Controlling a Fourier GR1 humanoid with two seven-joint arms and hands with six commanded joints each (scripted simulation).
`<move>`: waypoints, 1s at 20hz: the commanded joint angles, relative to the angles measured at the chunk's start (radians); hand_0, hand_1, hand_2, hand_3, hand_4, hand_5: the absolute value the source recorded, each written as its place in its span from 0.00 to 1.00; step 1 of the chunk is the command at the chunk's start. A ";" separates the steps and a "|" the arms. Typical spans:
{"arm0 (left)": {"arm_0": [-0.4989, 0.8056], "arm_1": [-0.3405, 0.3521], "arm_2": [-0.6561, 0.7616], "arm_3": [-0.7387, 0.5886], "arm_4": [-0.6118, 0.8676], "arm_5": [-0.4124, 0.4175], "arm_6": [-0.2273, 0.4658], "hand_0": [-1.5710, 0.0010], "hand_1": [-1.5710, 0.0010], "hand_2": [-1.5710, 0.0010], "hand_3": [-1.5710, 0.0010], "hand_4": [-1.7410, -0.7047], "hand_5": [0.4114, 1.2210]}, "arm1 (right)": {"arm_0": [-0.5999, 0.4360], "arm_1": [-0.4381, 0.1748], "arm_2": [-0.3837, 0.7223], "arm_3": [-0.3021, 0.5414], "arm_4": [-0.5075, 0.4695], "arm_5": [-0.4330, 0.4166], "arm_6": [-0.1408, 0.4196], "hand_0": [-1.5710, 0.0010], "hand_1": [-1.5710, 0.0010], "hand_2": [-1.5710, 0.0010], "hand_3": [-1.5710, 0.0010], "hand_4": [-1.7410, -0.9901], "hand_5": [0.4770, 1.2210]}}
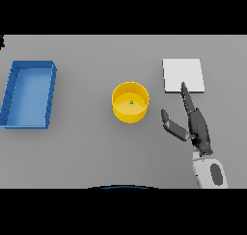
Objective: Pick up the red beaker and tilt it to pour out 1 green nut into yellow bowl. Pick up the yellow bowl and place it on the metallic measuring scale.
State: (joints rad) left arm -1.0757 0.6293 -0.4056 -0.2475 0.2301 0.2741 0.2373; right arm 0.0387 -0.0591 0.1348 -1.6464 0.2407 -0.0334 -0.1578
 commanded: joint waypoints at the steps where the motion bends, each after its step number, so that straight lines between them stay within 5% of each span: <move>1: 0.046 0.011 -0.001 -0.055 0.020 0.015 0.008 0.00 0.00 0.00 0.12 0.00 1.00 | 0.002 -0.002 0.000 0.002 0.002 0.000 -0.001 1.00 1.00 1.00 1.00 0.72 0.30; 5: 0.253 0.046 -0.059 -0.356 0.079 0.122 0.138 0.00 0.00 0.00 0.12 0.00 1.00 | 0.002 0.001 -0.002 0.002 -0.005 0.002 -0.006 1.00 1.00 1.00 1.00 0.74 0.28; 9: 0.386 0.121 -0.124 -0.634 0.155 0.153 0.283 0.00 0.00 0.00 0.13 0.01 0.67 | -0.011 0.009 -0.001 0.018 -0.005 -0.001 0.000 1.00 1.00 1.00 1.00 0.76 0.27; 10: 0.412 0.147 -0.146 -0.688 0.167 0.135 0.303 0.00 0.00 0.00 0.10 0.08 0.59 | -0.008 0.010 0.004 0.013 -0.001 0.001 0.003 1.00 1.00 1.00 1.00 0.77 0.27; 12: 0.438 0.205 -0.168 -0.771 0.186 0.067 0.278 0.00 0.02 0.05 0.21 0.41 0.45 | 0.003 0.008 0.008 0.001 0.009 -0.006 0.000 1.00 1.00 1.00 1.00 0.77 0.26; 13: 0.446 0.223 -0.176 -0.799 0.189 0.029 0.259 0.05 0.12 0.17 0.30 0.57 0.41 | -0.007 0.004 0.004 0.008 0.003 -0.001 0.013 1.00 1.00 1.00 1.00 0.78 0.26; 15: 0.482 0.252 -0.171 -0.856 0.235 -0.049 0.232 0.36 0.44 0.47 0.55 0.78 0.35 | -0.011 0.001 0.002 0.006 0.003 -0.002 0.007 1.00 1.00 1.00 1.00 0.77 0.26; 17: 0.500 0.274 -0.172 -0.881 0.250 -0.083 0.233 0.59 0.64 0.66 0.71 0.89 0.32 | 0.001 -0.001 0.003 0.015 -0.001 0.003 -0.013 1.00 1.00 1.00 1.00 0.79 0.27; 20: 0.481 0.279 -0.209 -0.861 0.195 -0.098 0.243 0.79 0.82 0.82 0.85 0.96 0.29 | -0.003 0.000 0.006 -0.001 -0.002 0.005 -0.009 1.00 1.00 1.00 1.00 0.79 0.28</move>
State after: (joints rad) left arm -0.5950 0.9078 -0.6142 -1.1087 0.4255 0.1758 0.4808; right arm 0.0352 -0.0590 0.1406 -1.6470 0.2382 -0.0282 -0.1670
